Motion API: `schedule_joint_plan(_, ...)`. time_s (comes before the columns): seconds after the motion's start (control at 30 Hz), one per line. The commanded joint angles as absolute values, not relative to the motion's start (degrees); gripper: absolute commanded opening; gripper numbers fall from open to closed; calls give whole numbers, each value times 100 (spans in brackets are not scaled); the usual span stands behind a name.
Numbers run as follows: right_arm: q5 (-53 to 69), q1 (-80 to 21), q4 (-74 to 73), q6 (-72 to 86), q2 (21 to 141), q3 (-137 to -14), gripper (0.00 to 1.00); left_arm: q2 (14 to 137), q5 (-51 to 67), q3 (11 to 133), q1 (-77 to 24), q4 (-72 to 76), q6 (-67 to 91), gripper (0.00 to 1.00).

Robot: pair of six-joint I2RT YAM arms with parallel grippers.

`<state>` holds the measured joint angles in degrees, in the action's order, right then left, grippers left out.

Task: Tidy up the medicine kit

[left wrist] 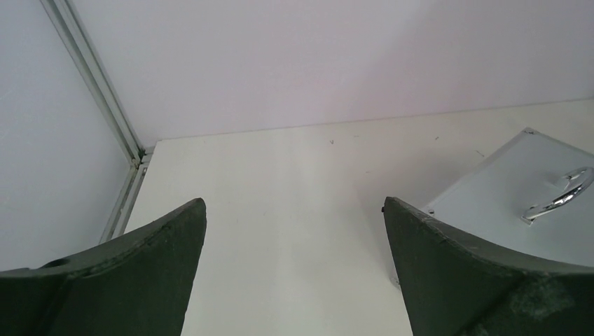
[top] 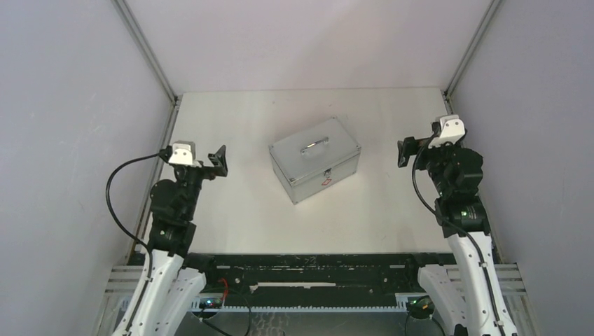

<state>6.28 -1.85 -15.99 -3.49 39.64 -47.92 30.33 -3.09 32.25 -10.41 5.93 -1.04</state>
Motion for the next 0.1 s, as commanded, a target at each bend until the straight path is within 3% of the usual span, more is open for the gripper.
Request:
schedule_joint_plan(0.0, 224, -322, -1307, -313, 3874, -4729, 97, 3018, -470, 3362, -1006, 726, -170, 100)
schedule_joint_plan(0.07, 190, -382, -1295, -337, 3858, -4724, 98, 3044, -455, 3373, -1006, 706, -169, 100)
